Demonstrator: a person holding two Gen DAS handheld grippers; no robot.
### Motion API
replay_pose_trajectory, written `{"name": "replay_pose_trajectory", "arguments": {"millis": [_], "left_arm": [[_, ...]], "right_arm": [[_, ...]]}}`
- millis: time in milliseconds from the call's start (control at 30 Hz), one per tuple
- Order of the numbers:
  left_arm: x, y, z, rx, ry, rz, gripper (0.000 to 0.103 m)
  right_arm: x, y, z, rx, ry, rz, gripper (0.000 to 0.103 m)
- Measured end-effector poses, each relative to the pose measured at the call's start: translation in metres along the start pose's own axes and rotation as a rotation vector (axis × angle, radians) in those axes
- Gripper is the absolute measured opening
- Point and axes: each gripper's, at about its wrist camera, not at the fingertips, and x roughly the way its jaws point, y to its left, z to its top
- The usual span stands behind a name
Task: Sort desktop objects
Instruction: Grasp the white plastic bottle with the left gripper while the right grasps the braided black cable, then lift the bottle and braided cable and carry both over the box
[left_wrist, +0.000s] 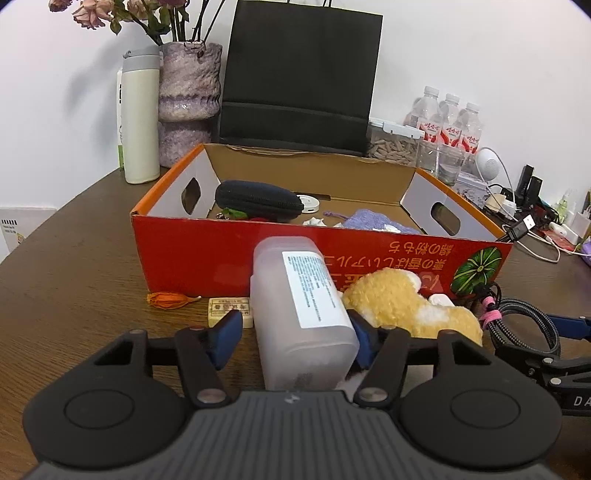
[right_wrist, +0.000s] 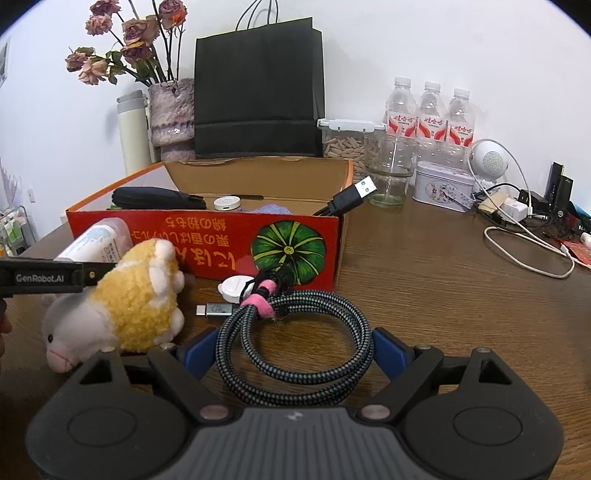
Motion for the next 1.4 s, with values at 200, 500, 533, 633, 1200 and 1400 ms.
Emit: {"name": "replay_pose_trajectory", "arguments": {"millis": [200,500,533,633,1200,1400], "left_arm": [[0.006,0.001,-0.001,-0.004,0.03,0.02,0.047],[0.002,0.003,-0.002,-0.014,-0.002,-0.009,0.042],[0.0,0.002,-0.002,-0.01,-0.013,-0.005,0.041],[-0.01,0.002,-0.003,-0.003,-0.046,-0.008,0.041],[-0.062,0.002,0.041,0.019,-0.222,-0.139,0.041],[-0.051,0.003,0.081,-0.008,-0.313,-0.14,0.041]], "right_arm": [[0.002,0.002,-0.001,-0.006,0.008,-0.008,0.088],[-0.004,0.004,-0.001,-0.013,-0.017,-0.012,0.088],[-0.004,0.004,-0.001,-0.013,-0.022,-0.013,0.088],[-0.007,0.003,0.0,-0.004,-0.035,-0.015,0.088],[-0.043,0.022,0.039,0.011,-0.246,0.046,0.088],[-0.021,0.044,0.092,-0.034,-0.301,0.04,0.088]]}}
